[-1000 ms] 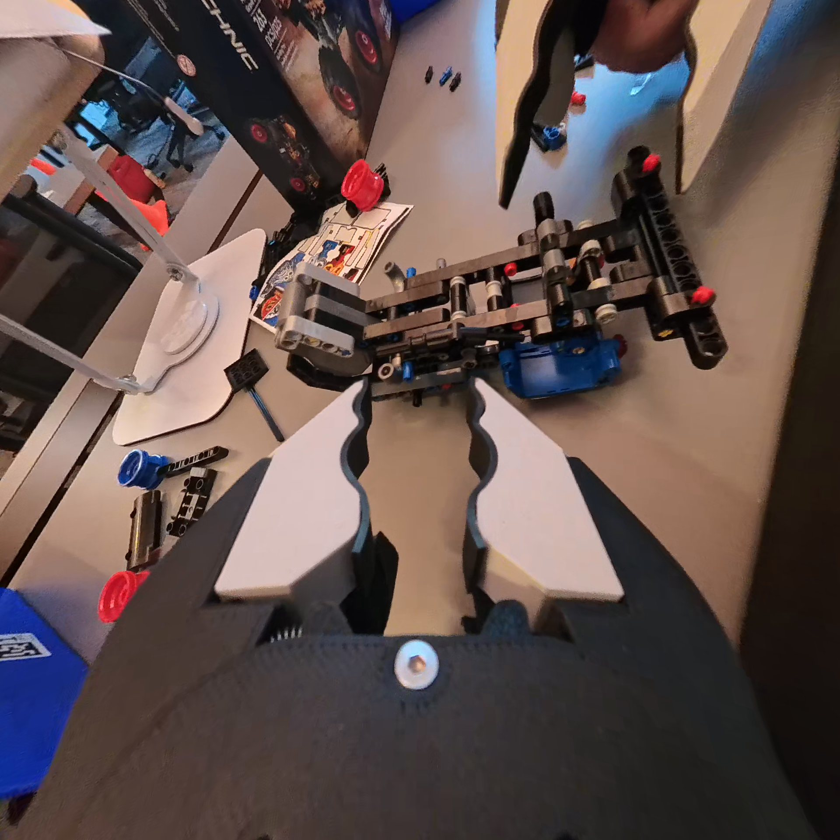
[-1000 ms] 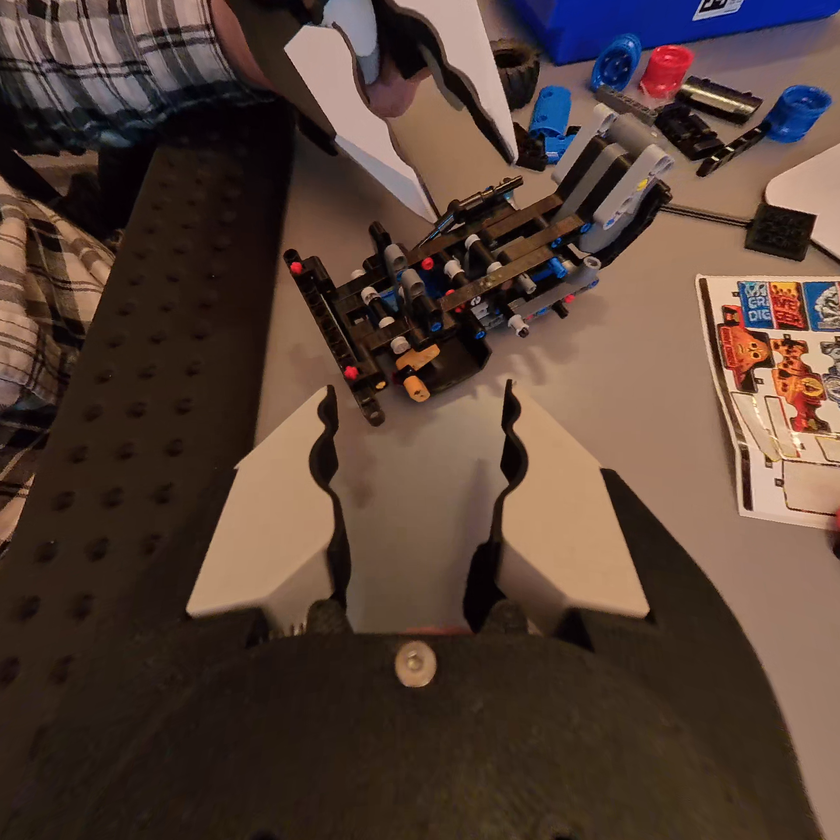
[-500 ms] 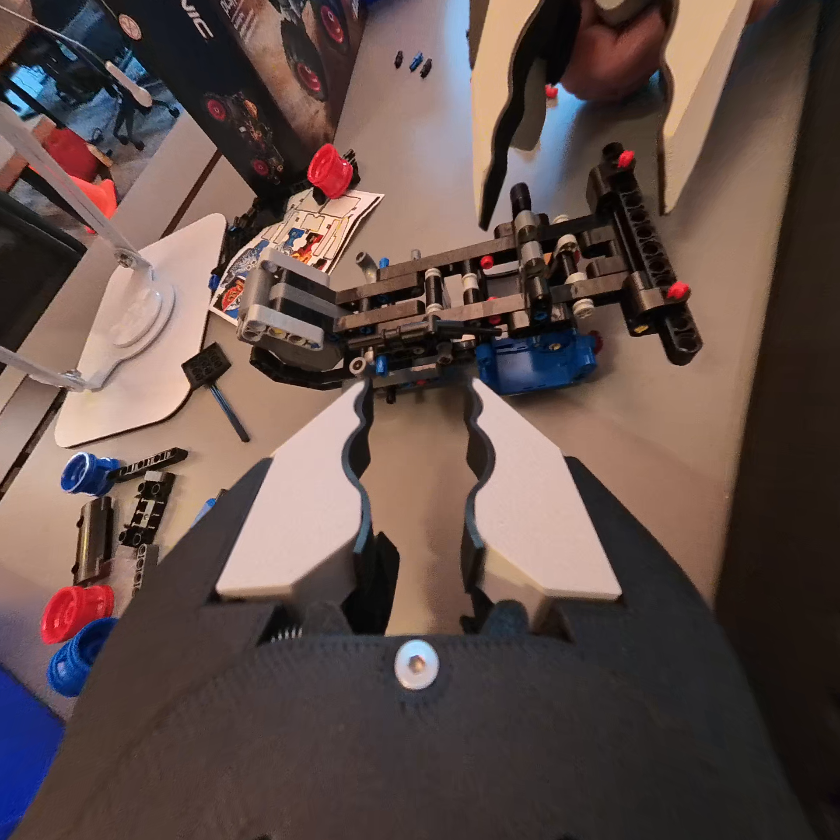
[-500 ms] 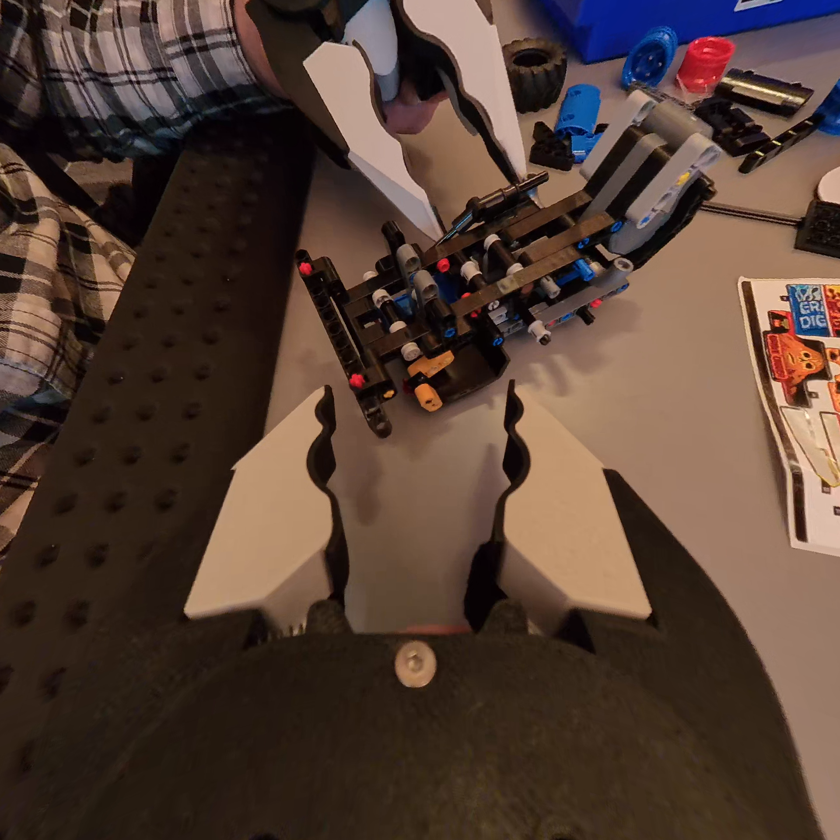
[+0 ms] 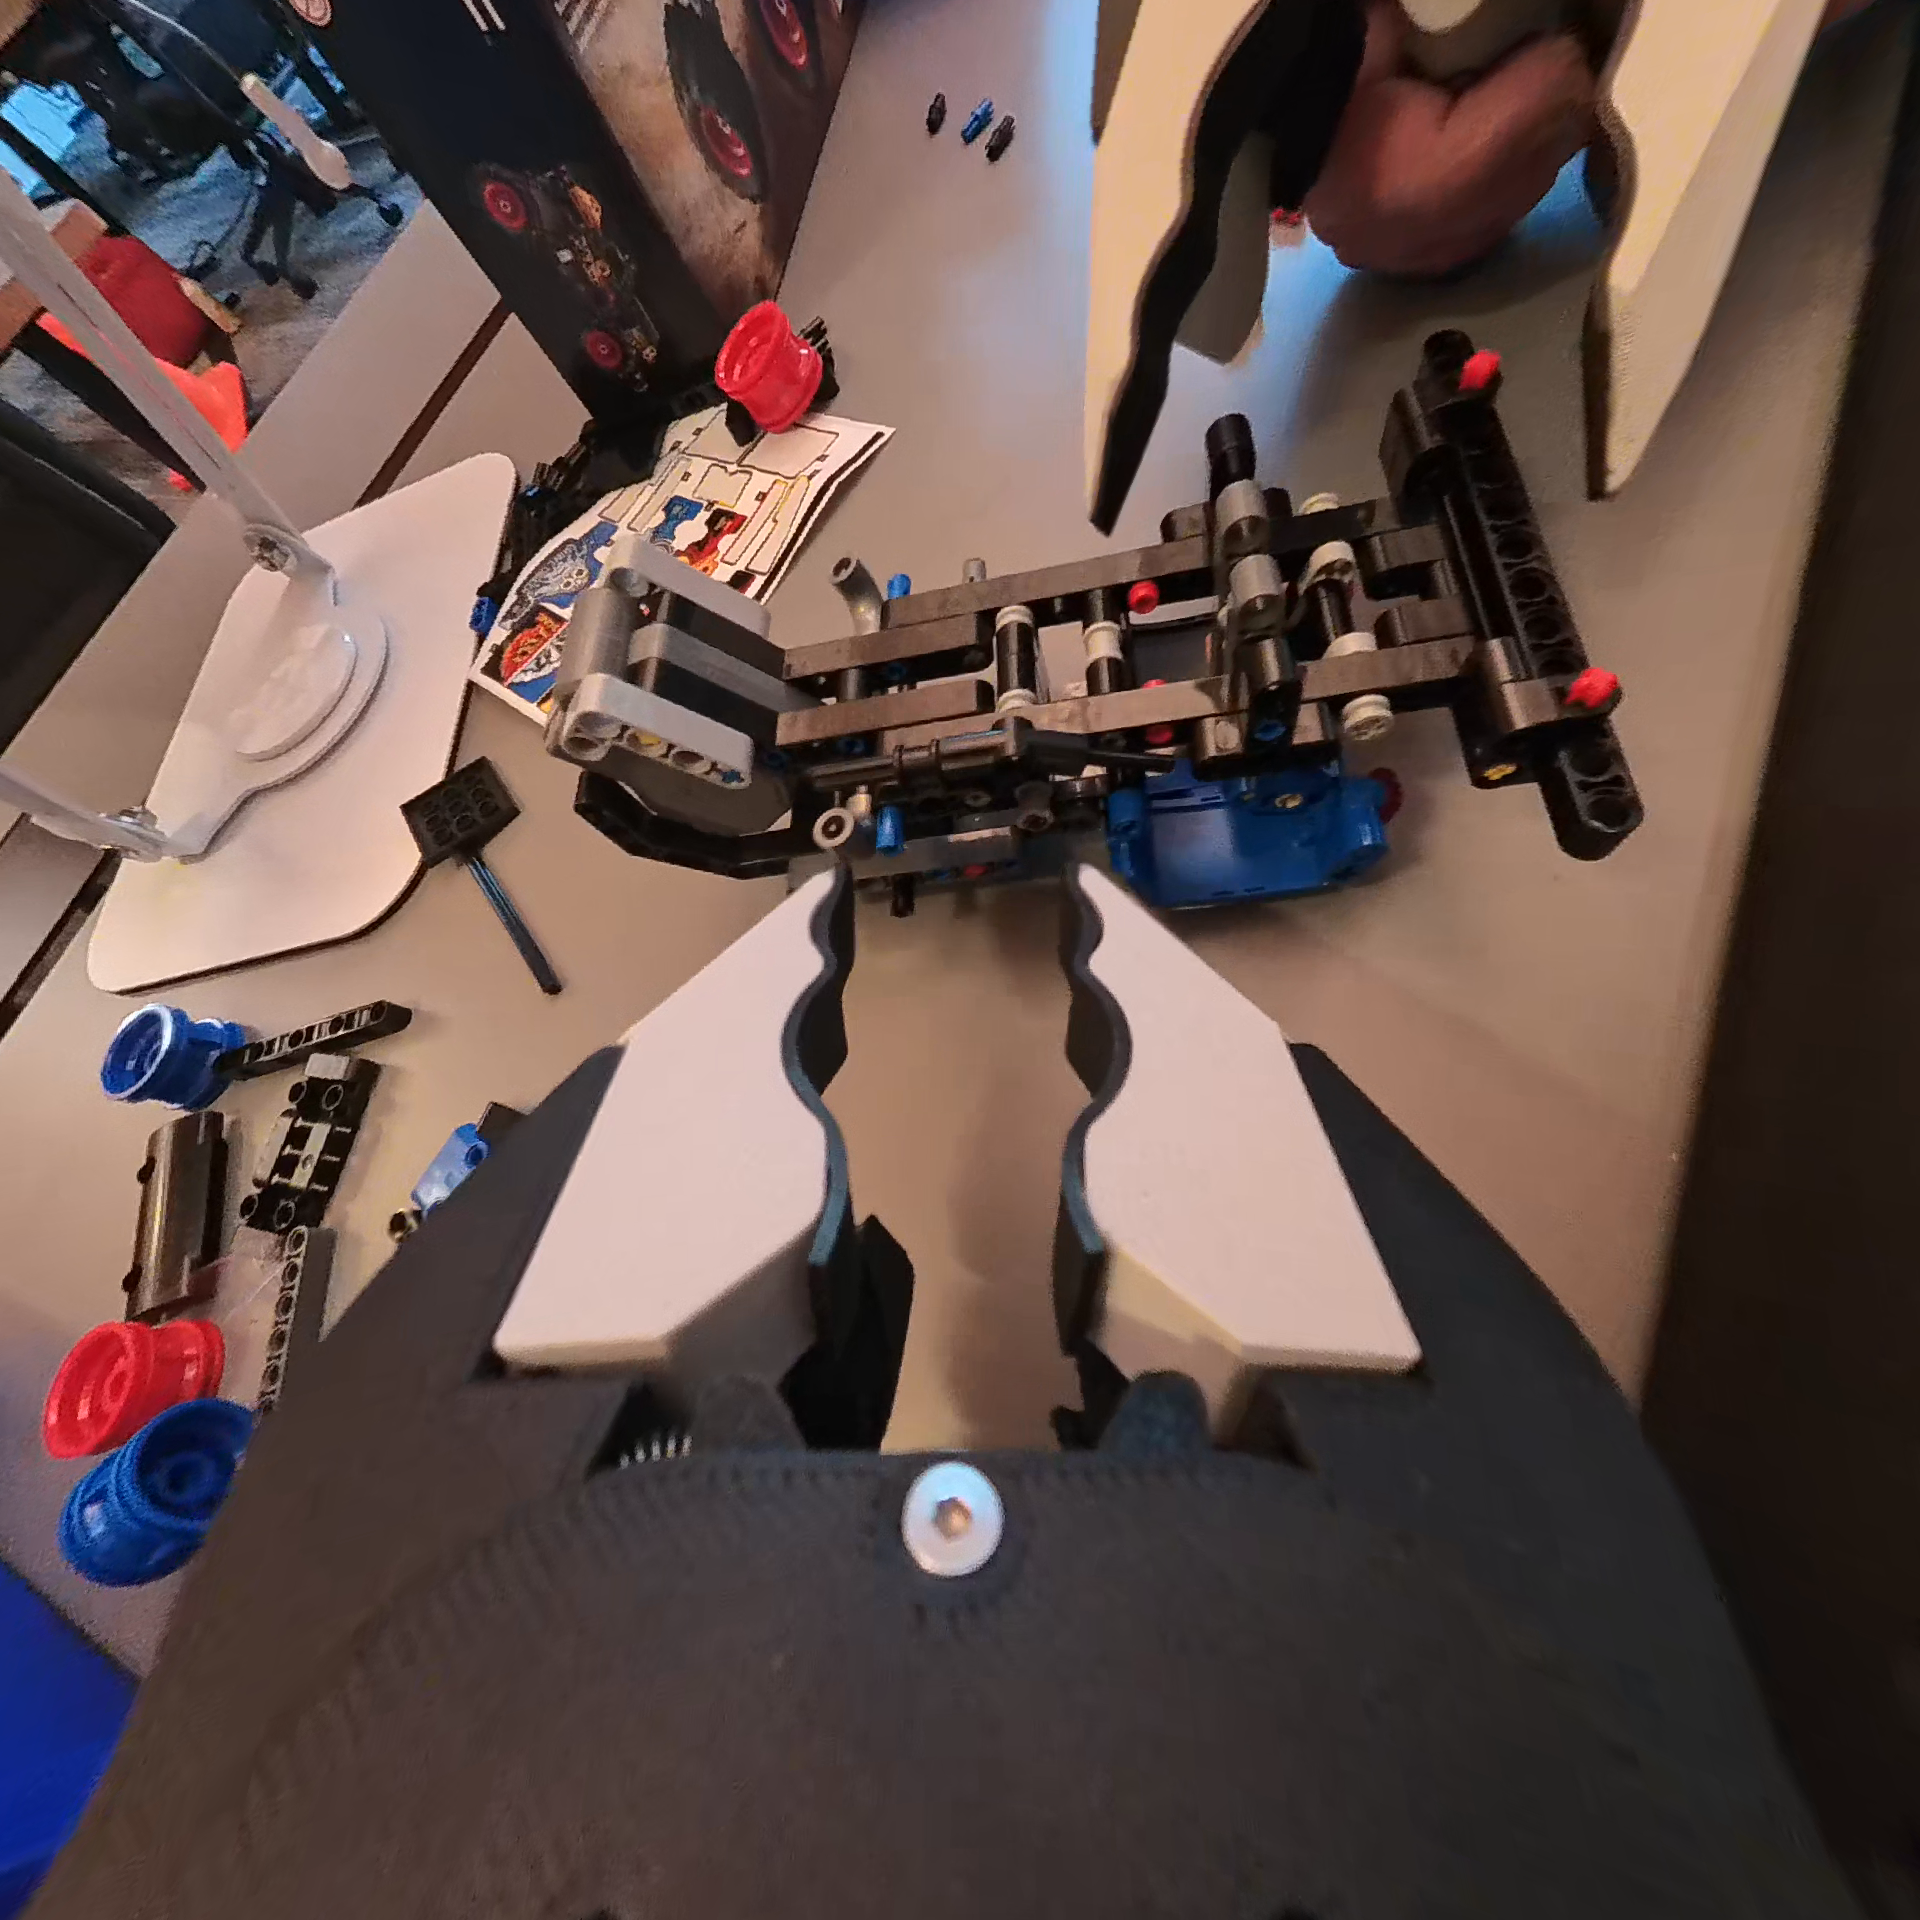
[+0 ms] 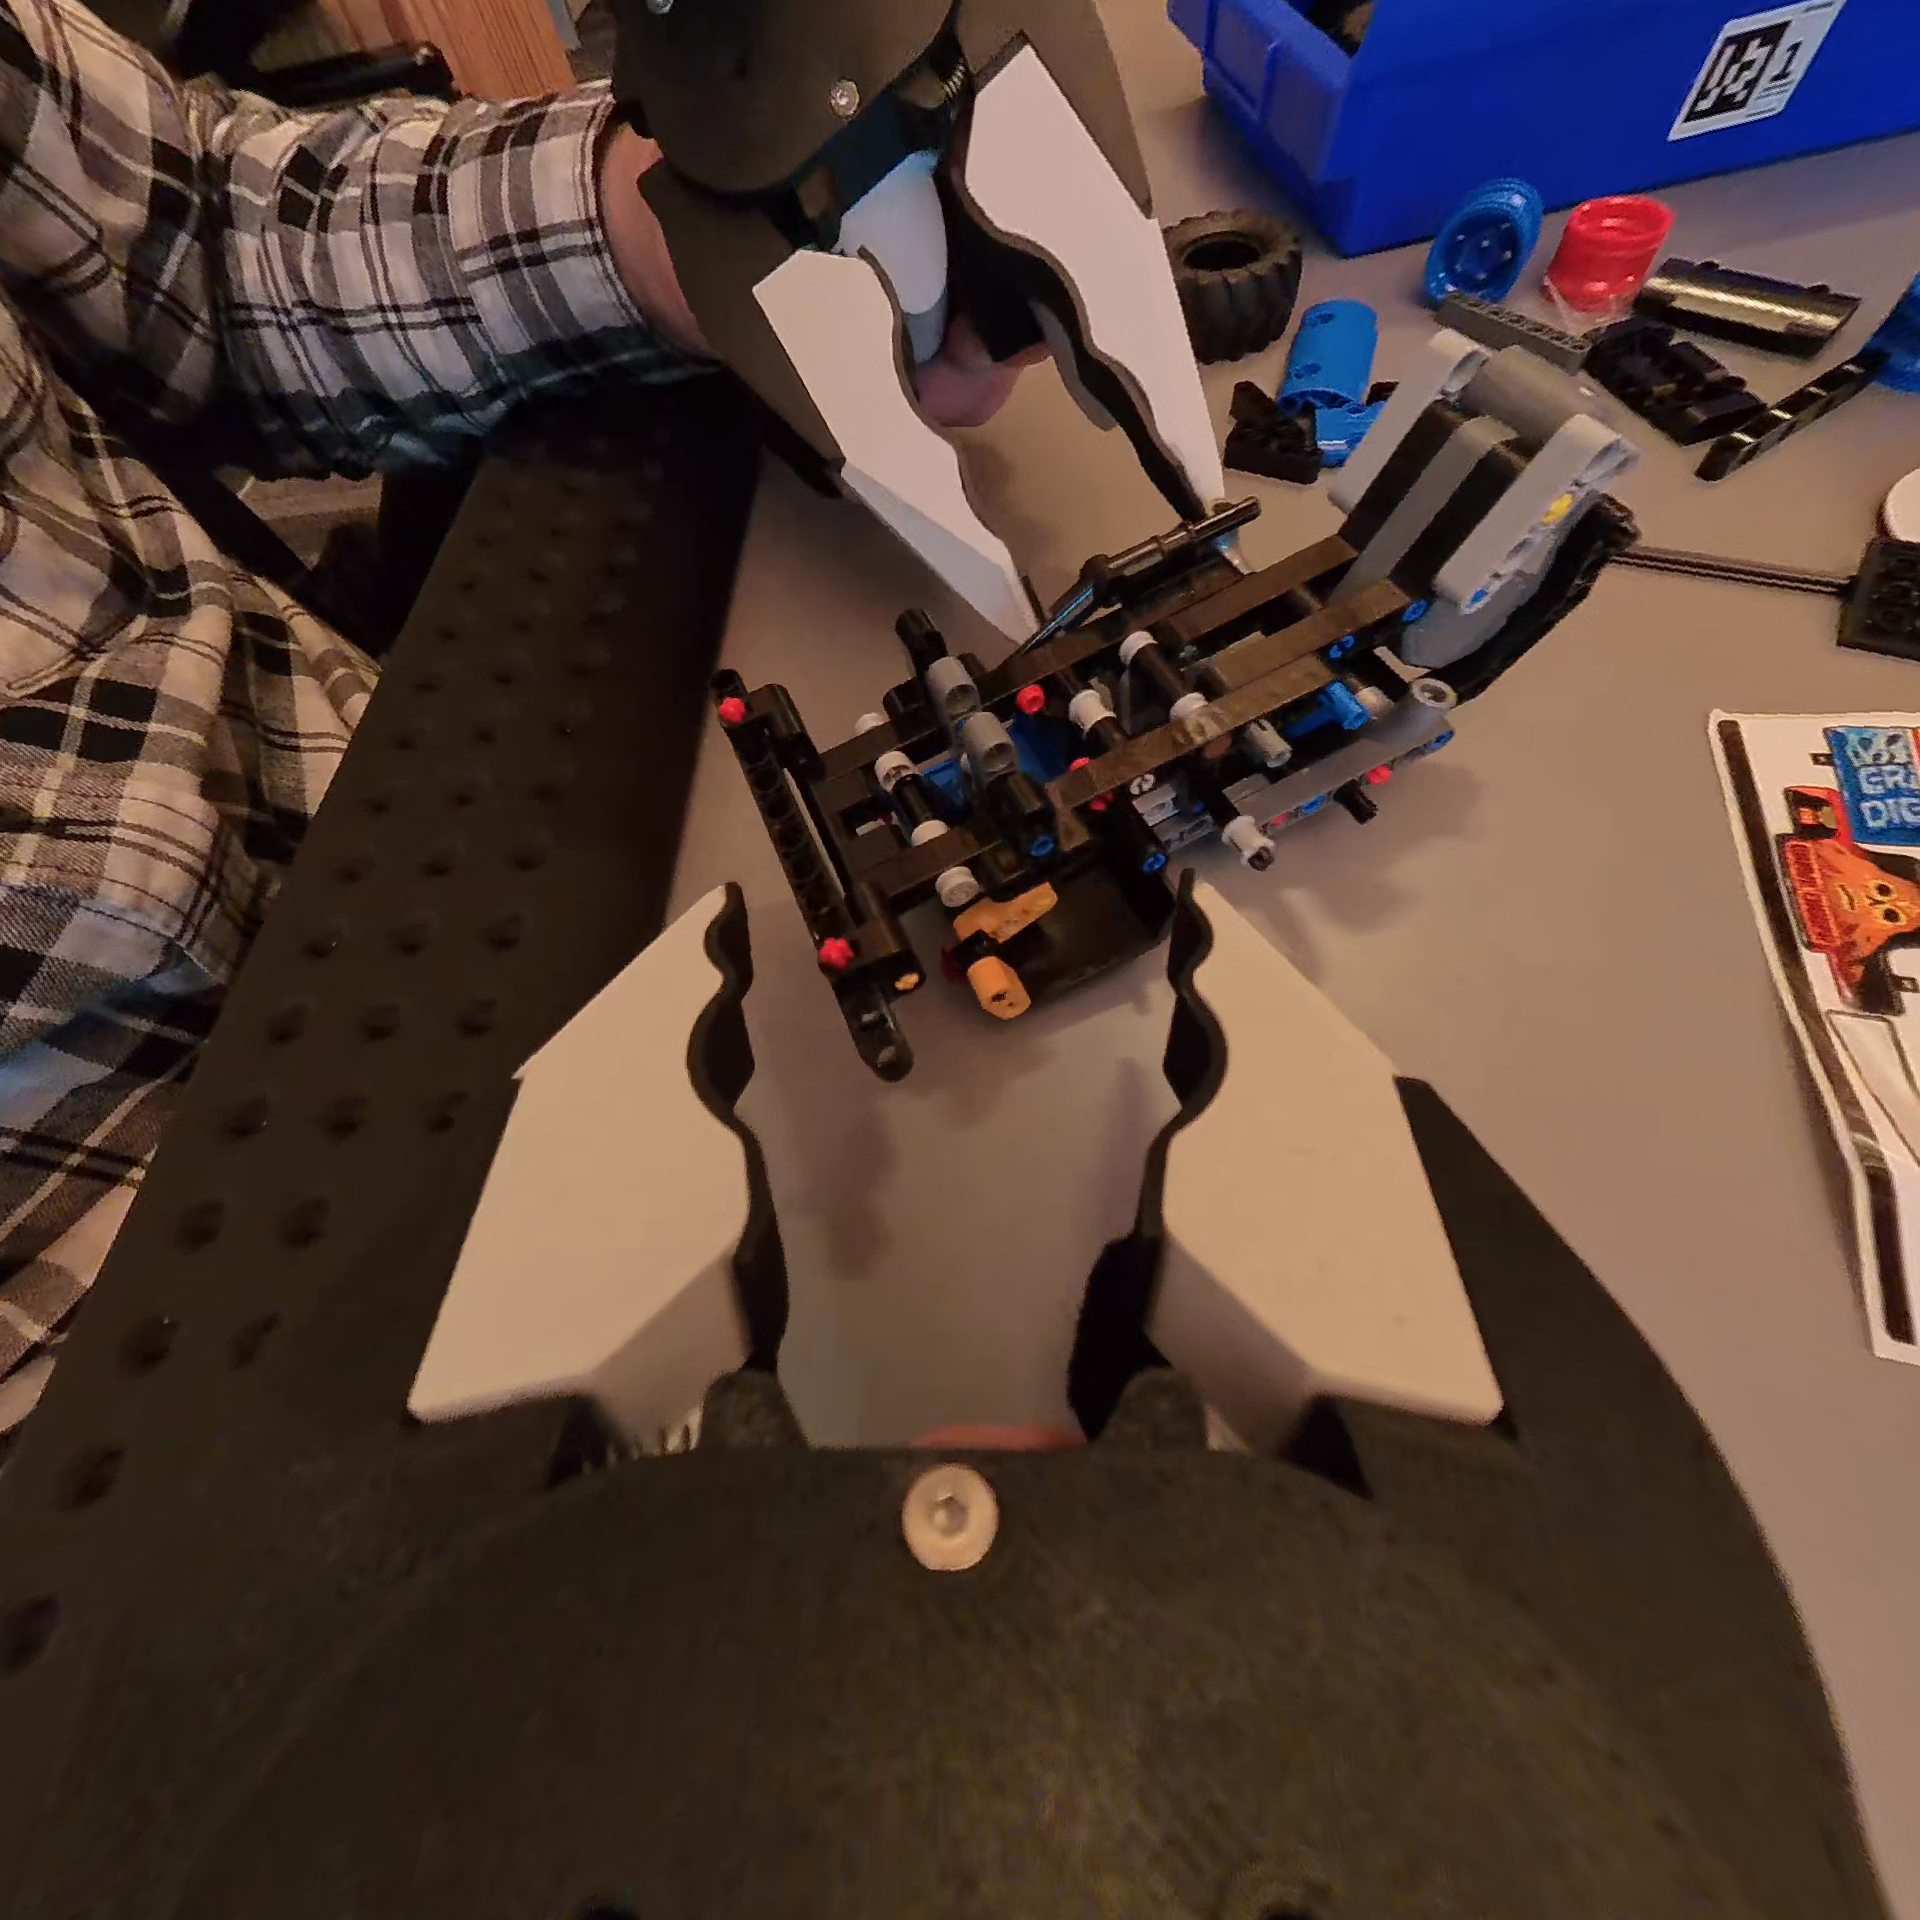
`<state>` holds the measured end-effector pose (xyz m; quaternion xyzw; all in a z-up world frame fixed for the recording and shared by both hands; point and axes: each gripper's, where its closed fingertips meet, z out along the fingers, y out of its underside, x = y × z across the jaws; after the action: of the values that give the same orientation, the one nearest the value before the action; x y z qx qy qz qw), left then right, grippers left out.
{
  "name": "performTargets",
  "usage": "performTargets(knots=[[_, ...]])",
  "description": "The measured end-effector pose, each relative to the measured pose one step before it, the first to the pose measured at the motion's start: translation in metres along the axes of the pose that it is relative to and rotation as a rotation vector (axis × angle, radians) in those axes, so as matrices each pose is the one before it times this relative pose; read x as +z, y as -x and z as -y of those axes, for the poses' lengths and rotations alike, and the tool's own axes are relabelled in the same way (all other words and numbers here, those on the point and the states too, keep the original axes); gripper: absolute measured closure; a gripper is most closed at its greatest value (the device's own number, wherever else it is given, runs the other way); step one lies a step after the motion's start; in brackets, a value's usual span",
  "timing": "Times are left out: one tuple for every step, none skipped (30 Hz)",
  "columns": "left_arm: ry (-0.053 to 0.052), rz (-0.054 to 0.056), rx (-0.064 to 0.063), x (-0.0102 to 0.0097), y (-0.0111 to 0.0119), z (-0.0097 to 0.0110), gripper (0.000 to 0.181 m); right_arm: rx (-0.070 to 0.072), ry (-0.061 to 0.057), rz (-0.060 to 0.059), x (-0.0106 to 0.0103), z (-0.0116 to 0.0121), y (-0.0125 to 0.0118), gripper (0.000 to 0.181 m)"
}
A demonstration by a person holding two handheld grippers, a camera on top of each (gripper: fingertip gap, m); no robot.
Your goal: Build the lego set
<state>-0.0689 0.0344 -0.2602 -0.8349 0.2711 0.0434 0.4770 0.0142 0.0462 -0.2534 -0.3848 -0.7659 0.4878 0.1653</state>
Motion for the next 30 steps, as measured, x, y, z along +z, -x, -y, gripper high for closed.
performTargets(knots=[[-0.0032,-0.0122,-0.0054,0.0013,-0.0025,0.00114,0.14,-0.0006,0.0039,0.0067,0.0018,0.00014,0.0015,0.101],[-0.0033,-0.0138,0.0033,0.00176,-0.00279,0.00122,0.141,-0.0027,0.0031,0.0108,0.00232,0.00066,0.00247,0.101],[0.0103,0.006,0.0149,0.0022,0.00086,-0.00101,0.141,-0.0054,0.0041,0.0124,0.00268,0.00052,0.00332,0.101],[0.0147,0.0053,0.0181,0.00229,0.00155,-0.00178,0.142,-0.0082,0.0059,0.0089,0.00277,0.0002,0.00315,0.102],[0.0075,0.0014,0.0054,0.00224,0.00146,-0.00085,0.142,-0.0082,0.0067,0.0021,0.00268,0.00007,0.00237,0.099],[-0.0005,-0.0022,-0.0082,0.00151,0.00119,0.00034,0.143,-0.0089,0.0055,0.0026,0.00201,-0.00012,0.00221,0.098],[-0.0046,0.0005,-0.0144,0.00064,0.00137,0.00076,0.144,-0.0056,0.0032,0.0069,0.00137,0.00012,0.00227,0.098],[-0.0044,-0.002,-0.01,0.00004,0.00054,0.00028,0.144,-0.0017,0.0015,0.0062,0.00072,0.00004,0.00159,0.098],[-0.0036,0.0027,-0.0052,-0.00042,0.00076,-0.00018,0.144,0.0,-0.0003,0.0016,-0.00003,0.00001,0.0003,0.098],[0.0007,0.0063,-0.0044,-0.00061,0.00144,-0.00061,0.145,0.0037,-0.0055,0.0015,-0.00078,0.00067,-0.00026,0.099],[0.0002,0.0074,-0.0044,-0.0006,0.00146,-0.00037,0.145,0.0048,-0.0085,0.0002,-0.00123,0.00099,-0.00055,0.099],[-0.0002,0.0055,-0.0052,-0.00058,0.00123,-0.00036,0.145,0.0036,-0.0068,-0.0008,-0.00132,0.00055,-0.00072,0.099],[0.0007,0.0025,-0.0058,-0.0005,0.00078,-0.00051,0.146,0.0023,-0.002,-0.0033,-0.00138,-0.00032,-0.00107,0.099],[0.0009,0.0007,-0.0052,-0.00046,0.00055,-0.00061,0.146,0.0017,0.0005,-0.0068,-0.00151,-0.00073,-0.00176,0.099],[0.0016,0.001,-0.0043,-0.00047,0.00031,-0.00093,0.146,0.0018,-0.0003,-0.0082,-0.00192,-0.00065,-0.00194,0.099],[0.0033,0.0016,-0.0034,-0.00047,0.00032,-0.00102,0.146,0.0024,-0.0038,-0.0096,-0.00223,0.00014,-0.00227,0.099],[0.0008,0.0003,-0.0024,-0.00069,-0.00005,-0.0006,0.146,0.0047,-0.0085,-0.0083,-0.00258,0.0009,-0.00207,0.099],[-0.0014,0.0011,-0.0033,-0.00101,0.00026,-0.00009,0.146,0.0061,-0.01,-0.0056,-0.00249,0.00106,-0.00185,0.099],[-0.0024,0.0013,-0.0035,-0.00115,0.00037,0.00012,0.146,0.0051,-0.0066,-0.0065,-0.00214,0.00055,-0.00187,0.099],[-0.0025,-0.0014,-0.0023,-0.00165,0.00011,0.00016,0.146,0.0037,-0.0022,-0.0078,-0.00177,-0.00028,-0.00212,0.1],[0.0003,-0.0065,-0.001,-0.00207,-0.00057,-0.00023,0.146,0.0035,-0.0003,-0.0054,-0.00144,-0.00066,-0.00161,0.1],[0.0006,-0.0154,-0.0045,-0.00255,-0.00216,-0.00029,0.147,0.0025,0.0009,-0.0005,-0.00092,-0.00071,-0.00049,0.1],[0.0005,-0.0167,-0.0086,-0.00266,-0.00254,-0.00064,0.147,0.0003,0.0025,0.0,-0.00037,-0.00089,-0.00007,0.1],[-0.0018,-0.0118,-0.013,-0.00275,-0.00147,-0.00101,0.147,0.0,0.0049,0.0003,0.00022,-0.0012,0.00011,0.101],[-0.0141,-0.0171,-0.019,-0.00342,-0.00202,0.00064,0.147,-0.0006,0.0066,0.005,0.00051,-0.00148,0.00094,0.102],[-0.0226,-0.0249,-0.0233,-0.00431,-0.00326,0.00268,0.146,-0.001,0.0061,0.0076,0.00088,-0.00113,0.00145,0.104],[-0.0265,-0.0275,-0.0175,-0.00467,-0.00429,0.00398,0.145,-0.0005,0.0049,0.0072,0.00105,-0.00082,0.00159,0.104],[-0.0277,-0.029,-0.0134,-0.00439,-0.00494,0.0042,0.144,-0.0011,0.0077,0.0062,0.00123,-0.00101,0.00142,0.104],[-0.0253,-0.0409,-0.0174,-0.00369,-0.00684,0.00376,0.142,-0.0027,0.0079,0.0027,0.00112,-0.00088,0.00097,0.104],[-0.0229,-0.0461,-0.0189,-0.00288,-0.00789,0.00331,0.138,-0.0019,0.0059,0.0018,0.00097,-0.00061,0.00076,0.104]])
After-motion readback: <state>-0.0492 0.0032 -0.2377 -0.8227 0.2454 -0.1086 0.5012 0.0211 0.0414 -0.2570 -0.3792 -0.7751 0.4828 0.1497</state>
